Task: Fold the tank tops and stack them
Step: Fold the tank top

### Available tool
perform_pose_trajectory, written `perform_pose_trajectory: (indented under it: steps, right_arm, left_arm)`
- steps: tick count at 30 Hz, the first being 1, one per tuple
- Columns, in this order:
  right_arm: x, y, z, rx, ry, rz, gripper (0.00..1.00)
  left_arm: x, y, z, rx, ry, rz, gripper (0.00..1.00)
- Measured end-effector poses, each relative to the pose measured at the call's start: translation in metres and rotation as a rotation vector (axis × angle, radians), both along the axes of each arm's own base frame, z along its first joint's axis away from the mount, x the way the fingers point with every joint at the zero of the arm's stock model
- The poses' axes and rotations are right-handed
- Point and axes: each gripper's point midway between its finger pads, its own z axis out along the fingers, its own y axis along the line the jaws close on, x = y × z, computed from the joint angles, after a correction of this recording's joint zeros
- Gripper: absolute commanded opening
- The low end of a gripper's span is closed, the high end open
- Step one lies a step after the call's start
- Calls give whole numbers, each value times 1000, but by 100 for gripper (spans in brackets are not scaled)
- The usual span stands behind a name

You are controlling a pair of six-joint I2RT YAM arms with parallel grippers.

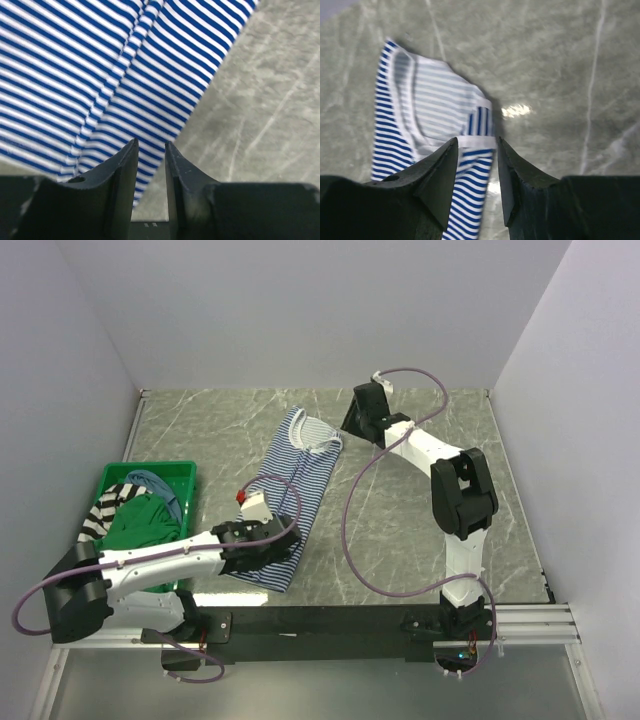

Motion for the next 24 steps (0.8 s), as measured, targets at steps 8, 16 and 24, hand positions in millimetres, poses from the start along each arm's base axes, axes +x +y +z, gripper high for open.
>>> perform_pose_trajectory:
  steps: [8, 16, 24]
  right_arm:
    - [-20, 1, -38, -36, 68, 40, 43]
    - [-17, 8, -64, -39, 87, 63, 41]
    - [-12, 11, -87, -56, 124, 65, 37]
  left_arm:
    - [7, -6, -30, 41, 65, -82, 34]
    - [-6, 2, -59, 78, 138, -122, 34]
    - [-3, -7, -59, 49, 128, -131, 32]
